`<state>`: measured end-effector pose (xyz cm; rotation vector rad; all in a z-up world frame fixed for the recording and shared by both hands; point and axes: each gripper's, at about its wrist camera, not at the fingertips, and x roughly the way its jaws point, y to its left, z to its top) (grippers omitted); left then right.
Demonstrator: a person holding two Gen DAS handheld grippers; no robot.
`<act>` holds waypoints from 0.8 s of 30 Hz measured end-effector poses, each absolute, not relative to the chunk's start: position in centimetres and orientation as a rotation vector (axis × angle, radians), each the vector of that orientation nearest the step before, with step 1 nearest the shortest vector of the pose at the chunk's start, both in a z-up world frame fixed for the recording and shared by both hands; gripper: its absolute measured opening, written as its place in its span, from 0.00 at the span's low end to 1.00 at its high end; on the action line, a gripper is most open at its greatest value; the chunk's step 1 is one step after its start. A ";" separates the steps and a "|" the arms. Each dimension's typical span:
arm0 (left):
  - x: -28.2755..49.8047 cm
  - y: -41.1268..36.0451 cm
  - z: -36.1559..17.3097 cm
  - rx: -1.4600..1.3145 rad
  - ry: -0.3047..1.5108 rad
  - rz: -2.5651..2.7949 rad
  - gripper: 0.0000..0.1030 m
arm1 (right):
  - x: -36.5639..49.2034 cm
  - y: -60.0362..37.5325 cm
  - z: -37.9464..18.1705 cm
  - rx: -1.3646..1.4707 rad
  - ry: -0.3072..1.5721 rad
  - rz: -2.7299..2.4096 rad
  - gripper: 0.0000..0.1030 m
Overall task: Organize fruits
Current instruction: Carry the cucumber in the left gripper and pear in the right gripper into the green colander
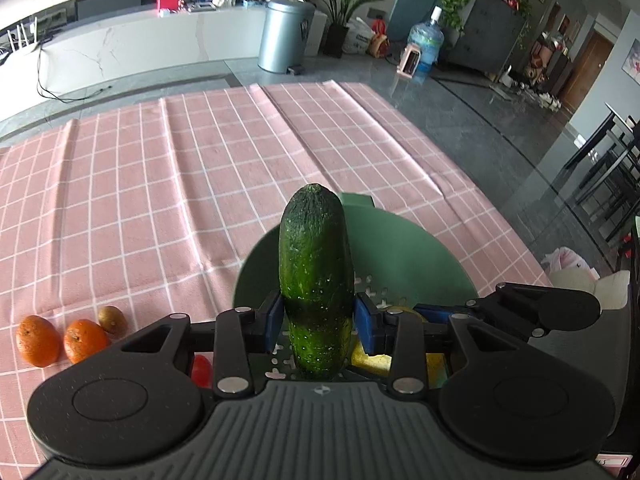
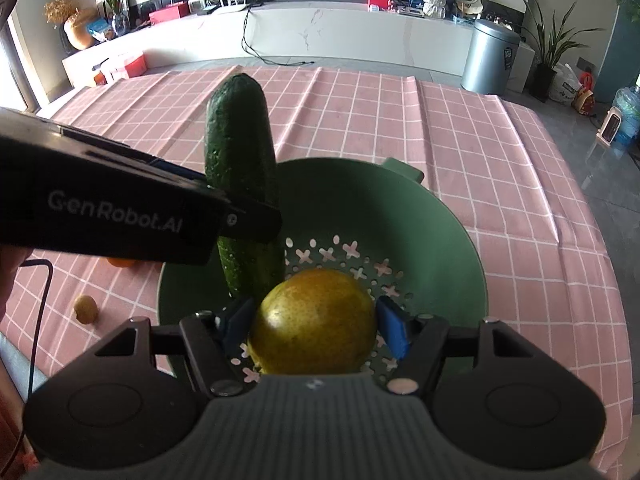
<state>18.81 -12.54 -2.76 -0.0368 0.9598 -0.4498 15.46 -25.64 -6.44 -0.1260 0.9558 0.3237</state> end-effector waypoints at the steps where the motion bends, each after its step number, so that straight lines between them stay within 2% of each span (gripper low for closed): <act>1: 18.9 -12.7 -3.0 -0.033 0.967 -0.453 0.41 | 15.6 -25.7 -6.7 -0.125 0.971 0.325 0.62; 16: 20.8 -13.1 -4.5 -0.033 1.002 -0.407 0.44 | 16.1 -25.7 -9.0 -0.099 1.033 0.314 0.61; 18: 20.7 -13.1 -4.4 -0.010 0.997 -0.399 0.48 | 16.2 -25.7 -8.5 -0.086 1.039 0.313 0.64; 22: 19.8 -12.5 -3.7 0.004 0.983 -0.395 0.50 | 15.9 -25.6 -8.0 -0.104 1.038 0.298 0.64; 24: 19.0 -11.9 -2.9 -0.003 0.969 -0.405 0.50 | 15.4 -25.6 -7.5 -0.105 1.024 0.290 0.69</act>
